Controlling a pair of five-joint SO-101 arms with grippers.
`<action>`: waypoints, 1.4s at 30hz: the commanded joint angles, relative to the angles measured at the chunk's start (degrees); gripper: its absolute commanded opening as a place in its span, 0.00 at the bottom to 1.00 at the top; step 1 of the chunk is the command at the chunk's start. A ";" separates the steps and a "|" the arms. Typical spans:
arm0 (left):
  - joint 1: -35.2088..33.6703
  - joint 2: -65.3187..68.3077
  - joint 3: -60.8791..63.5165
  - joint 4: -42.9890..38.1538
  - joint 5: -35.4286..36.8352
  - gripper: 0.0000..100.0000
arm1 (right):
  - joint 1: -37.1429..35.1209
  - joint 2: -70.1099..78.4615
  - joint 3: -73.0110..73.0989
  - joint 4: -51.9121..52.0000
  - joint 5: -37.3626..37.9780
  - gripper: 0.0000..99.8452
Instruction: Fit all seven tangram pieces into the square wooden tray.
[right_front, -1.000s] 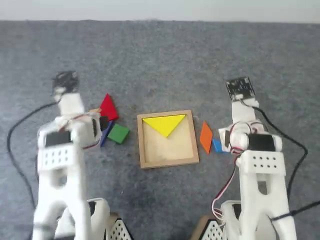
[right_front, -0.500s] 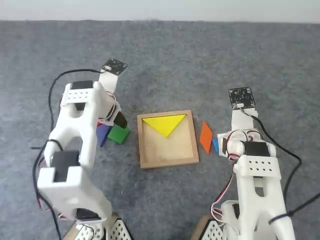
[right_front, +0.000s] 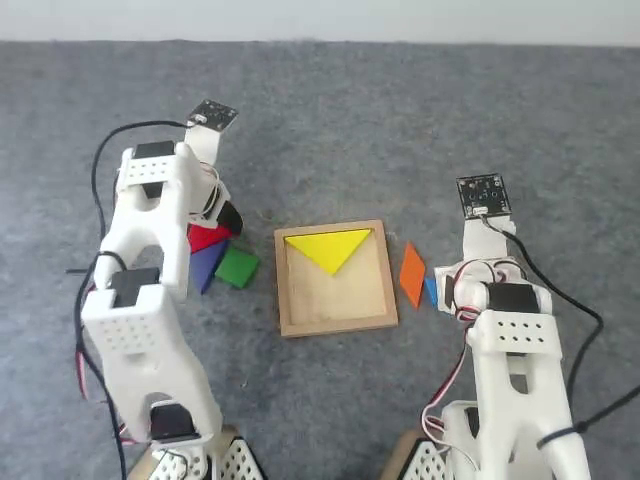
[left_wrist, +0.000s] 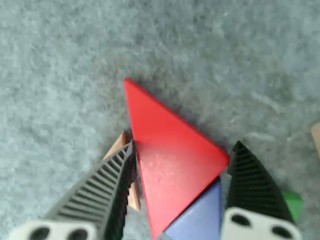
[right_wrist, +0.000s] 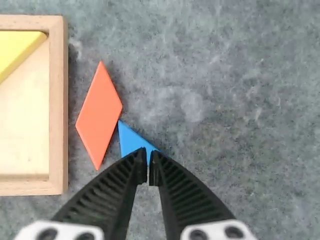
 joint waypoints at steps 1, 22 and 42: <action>-0.35 0.70 -8.04 3.78 0.18 0.29 | 0.66 -2.24 -0.44 -1.01 -0.62 0.02; -1.05 4.75 -10.51 8.88 -2.29 0.33 | 0.84 -2.33 -0.44 -1.01 -0.53 0.02; 0.00 5.36 -12.35 9.93 -6.24 0.31 | 0.84 -2.42 -0.44 -1.10 -0.35 0.02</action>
